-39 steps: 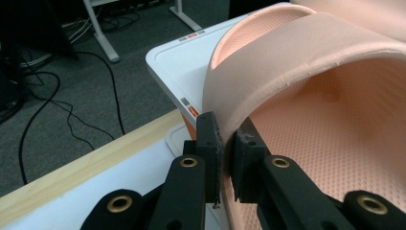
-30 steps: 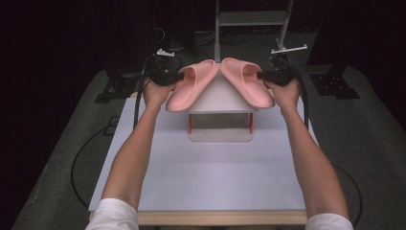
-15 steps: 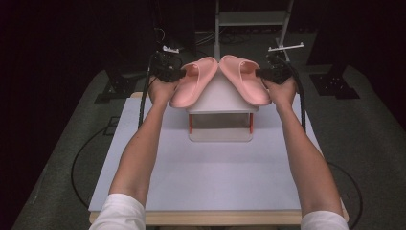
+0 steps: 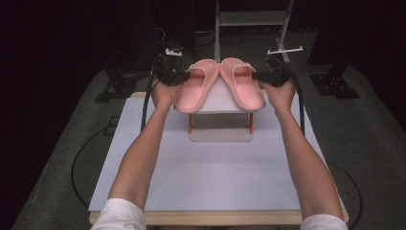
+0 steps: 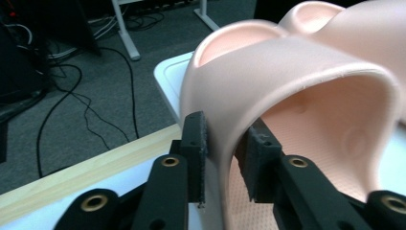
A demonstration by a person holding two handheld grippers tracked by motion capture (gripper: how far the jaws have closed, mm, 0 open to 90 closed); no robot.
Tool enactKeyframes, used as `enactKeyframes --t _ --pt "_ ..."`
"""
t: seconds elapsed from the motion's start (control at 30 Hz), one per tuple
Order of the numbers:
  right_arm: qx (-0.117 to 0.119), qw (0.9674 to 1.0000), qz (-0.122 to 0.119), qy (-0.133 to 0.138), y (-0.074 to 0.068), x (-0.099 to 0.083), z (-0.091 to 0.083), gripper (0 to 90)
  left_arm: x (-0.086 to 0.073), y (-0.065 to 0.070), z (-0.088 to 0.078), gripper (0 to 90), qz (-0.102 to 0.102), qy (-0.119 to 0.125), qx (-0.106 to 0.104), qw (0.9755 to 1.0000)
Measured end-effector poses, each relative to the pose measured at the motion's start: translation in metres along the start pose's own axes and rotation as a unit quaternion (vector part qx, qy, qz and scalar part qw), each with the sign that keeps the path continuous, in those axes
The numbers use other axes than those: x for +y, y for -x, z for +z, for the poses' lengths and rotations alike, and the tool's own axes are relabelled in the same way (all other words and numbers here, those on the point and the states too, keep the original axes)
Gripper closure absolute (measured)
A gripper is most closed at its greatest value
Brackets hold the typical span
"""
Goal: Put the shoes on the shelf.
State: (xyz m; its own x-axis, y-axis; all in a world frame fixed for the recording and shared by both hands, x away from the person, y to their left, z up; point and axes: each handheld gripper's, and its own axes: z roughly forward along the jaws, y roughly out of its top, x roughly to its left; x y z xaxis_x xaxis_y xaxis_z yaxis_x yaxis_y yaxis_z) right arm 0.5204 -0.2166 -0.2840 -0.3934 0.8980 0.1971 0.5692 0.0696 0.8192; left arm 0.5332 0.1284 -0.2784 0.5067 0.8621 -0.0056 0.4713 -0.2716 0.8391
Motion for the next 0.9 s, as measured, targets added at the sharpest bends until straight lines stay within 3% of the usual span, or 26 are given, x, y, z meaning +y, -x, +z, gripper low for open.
enactKeyframes --t 0.13,0.37,0.53,0.63,0.73,0.8,0.9 --pt "-0.004 1.0 -0.009 -0.001 -0.003 -0.001 0.0 73.1 0.0 0.0 -0.002 70.2 0.001 0.0 -0.002 1.0" --pt "0.009 1.0 0.002 0.003 0.002 -0.003 -0.005 66.5 -0.005 -0.003 -0.01 60.5 -0.001 0.015 -0.015 0.9998" --pt "0.033 0.9993 0.012 0.01 0.011 -0.012 -0.014 58.2 -0.016 -0.009 -0.02 57.0 -0.013 0.041 -0.041 0.9983" --pt "0.049 0.9984 0.019 0.02 0.015 -0.018 -0.021 56.5 -0.021 -0.011 -0.028 54.9 -0.01 0.05 -0.045 0.9977" --pt "0.06 0.9974 0.024 0.031 0.02 -0.025 -0.028 56.0 -0.026 -0.014 -0.035 54.6 -0.018 0.063 -0.055 0.9963" --pt "0.07 0.9963 0.029 0.04 0.023 -0.03 -0.033 55.6 -0.029 -0.017 -0.039 53.7 -0.019 0.062 -0.054 0.9964" --pt "0.067 0.9963 0.03 0.044 0.027 -0.038 -0.037 56.7 -0.034 -0.02 -0.045 53.4 -0.03 0.081 -0.05 0.995"
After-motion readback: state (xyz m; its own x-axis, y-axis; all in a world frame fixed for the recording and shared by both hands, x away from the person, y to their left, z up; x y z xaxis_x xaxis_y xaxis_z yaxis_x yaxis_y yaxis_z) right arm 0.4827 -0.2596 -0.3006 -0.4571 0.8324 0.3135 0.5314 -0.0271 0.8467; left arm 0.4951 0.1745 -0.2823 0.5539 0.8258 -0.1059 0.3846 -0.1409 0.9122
